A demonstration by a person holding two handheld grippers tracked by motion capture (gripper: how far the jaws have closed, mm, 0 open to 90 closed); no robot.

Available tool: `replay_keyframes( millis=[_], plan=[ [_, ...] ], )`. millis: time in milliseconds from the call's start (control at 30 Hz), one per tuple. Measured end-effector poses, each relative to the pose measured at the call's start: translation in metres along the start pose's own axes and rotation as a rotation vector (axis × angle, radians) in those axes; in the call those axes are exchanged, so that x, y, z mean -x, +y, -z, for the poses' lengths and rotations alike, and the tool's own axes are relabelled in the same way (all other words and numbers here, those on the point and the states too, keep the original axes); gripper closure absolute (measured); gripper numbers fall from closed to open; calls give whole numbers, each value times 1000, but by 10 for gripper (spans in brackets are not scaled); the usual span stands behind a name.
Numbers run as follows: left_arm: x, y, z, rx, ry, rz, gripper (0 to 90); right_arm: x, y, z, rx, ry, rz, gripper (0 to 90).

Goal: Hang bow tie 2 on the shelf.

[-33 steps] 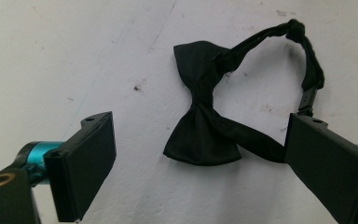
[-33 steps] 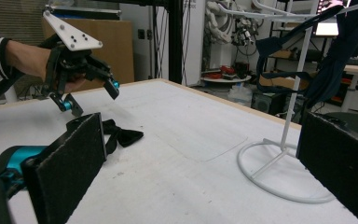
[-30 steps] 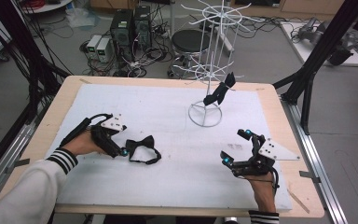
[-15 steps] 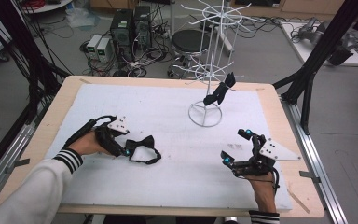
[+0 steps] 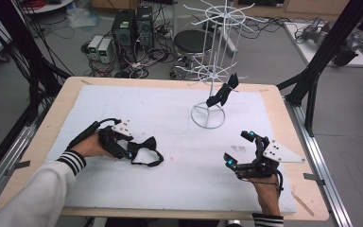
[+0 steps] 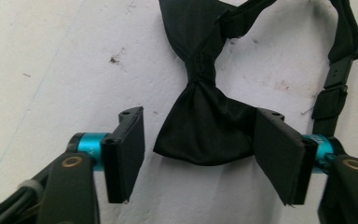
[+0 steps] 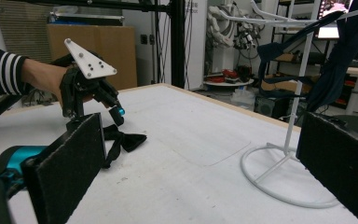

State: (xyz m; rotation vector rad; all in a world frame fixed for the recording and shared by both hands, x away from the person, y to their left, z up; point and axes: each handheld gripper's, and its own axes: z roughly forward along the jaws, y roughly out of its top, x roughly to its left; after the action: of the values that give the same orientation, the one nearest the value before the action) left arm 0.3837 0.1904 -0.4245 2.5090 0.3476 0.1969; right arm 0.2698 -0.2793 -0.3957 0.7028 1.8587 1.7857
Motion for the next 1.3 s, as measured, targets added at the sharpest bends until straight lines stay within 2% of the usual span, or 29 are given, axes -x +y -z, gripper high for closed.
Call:
replay_keyframes(
  millis=[133, 433, 500, 533, 600, 667, 700, 1067, 1200, 1300],
  plan=[
    [0, 0, -1, -18, 4, -8, 395, 0, 0, -1, -3, 2, 5, 7],
    [0, 0, 1, -15, -41, 2, 527, 0, -1, 0, -1, 0, 1, 6],
    [-1, 0, 1, -17, -46, -7, 584, 0, -1, 0, -2, 1, 0, 6],
    [0, 0, 1, -13, -55, 8, 611, 0, -1, 0, -1, 1, -2, 6],
    [0, 1, 3, -11, -40, 17, 707, 0, -1, 0, 1, 3, -2, 6],
    [-1, 1, 4, -6, -48, 34, 792, 0, -1, -1, 3, 4, 3, 6],
    [-1, 1, 4, -13, -47, 25, 803, 0, -1, 0, -6, 7, -4, 6],
    [1, 2, 4, -11, -47, 37, 821, 0, -1, -1, -5, 5, 3, 6],
    [1, 2, 4, -19, -32, 18, 823, -1, -2, -1, -9, 7, -5, 6],
    [1, 2, 5, -10, -29, 20, 824, -1, -2, -2, -15, 11, -3, 6]
  ],
)
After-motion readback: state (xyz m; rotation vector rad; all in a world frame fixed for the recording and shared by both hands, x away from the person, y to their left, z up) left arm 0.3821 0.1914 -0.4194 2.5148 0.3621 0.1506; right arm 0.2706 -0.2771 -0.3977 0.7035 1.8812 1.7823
